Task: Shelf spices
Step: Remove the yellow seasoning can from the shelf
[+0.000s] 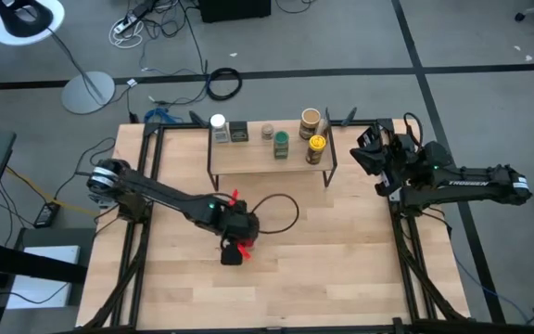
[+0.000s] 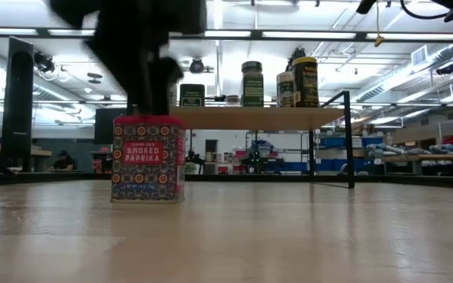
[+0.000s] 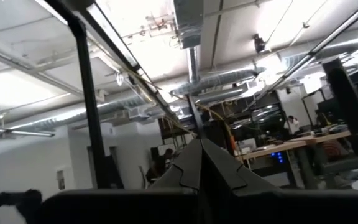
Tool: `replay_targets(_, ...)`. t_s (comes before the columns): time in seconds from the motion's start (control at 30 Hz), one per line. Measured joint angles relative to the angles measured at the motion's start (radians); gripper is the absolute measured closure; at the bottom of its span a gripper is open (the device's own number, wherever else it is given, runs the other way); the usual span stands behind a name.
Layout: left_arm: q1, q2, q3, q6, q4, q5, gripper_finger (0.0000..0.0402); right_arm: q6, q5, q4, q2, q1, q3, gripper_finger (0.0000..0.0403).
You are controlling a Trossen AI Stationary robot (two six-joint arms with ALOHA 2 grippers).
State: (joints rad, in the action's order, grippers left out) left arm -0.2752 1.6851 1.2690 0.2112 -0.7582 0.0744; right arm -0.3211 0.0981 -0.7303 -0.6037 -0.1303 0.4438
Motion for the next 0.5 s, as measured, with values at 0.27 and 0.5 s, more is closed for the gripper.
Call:
replay_targets(0.27,0.006,-0.237,0.139,-0.054,-0.124,0.312,0.0136,0.009,0.036,0.017,-0.031,0.0,0.0,0.0394)
replay_targets(0.5,0.059,-0.423,0.151,-0.052,-0.241,0.622,0.0135,0.125,0.036,0.008,-0.134,0.0,0.0,0.0378)
